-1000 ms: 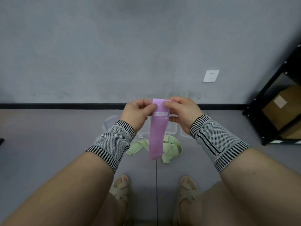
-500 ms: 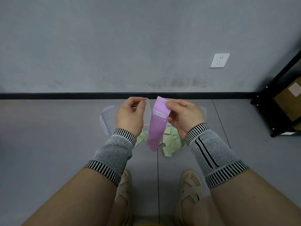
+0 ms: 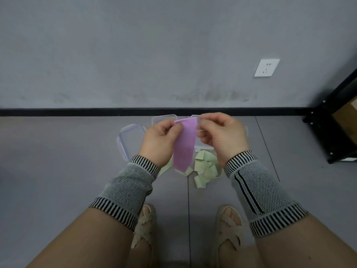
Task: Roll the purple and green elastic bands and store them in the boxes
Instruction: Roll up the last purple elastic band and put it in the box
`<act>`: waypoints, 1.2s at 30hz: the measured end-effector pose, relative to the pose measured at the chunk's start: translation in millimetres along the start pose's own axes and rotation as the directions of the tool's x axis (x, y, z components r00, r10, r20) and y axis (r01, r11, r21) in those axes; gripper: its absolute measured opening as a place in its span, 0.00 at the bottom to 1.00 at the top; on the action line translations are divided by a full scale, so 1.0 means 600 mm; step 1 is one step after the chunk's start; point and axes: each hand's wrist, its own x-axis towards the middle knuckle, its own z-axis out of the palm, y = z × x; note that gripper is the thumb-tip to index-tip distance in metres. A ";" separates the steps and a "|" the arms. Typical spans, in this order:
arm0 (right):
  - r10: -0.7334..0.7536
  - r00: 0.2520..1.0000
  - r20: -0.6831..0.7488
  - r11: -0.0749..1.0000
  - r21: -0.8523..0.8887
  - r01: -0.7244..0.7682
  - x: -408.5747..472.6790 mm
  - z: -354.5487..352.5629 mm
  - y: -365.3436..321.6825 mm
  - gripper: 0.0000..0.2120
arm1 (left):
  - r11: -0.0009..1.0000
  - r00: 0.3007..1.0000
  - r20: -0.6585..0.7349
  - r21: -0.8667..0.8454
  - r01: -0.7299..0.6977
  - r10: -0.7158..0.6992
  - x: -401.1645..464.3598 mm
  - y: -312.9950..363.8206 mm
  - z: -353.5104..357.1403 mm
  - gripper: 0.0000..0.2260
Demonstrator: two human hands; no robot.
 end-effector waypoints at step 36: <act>-0.139 0.973 0.182 0.974 -0.151 0.168 0.007 -0.005 0.007 0.09 | 0.974 0.988 0.094 -0.182 0.138 -0.122 0.002 0.011 -0.003 0.06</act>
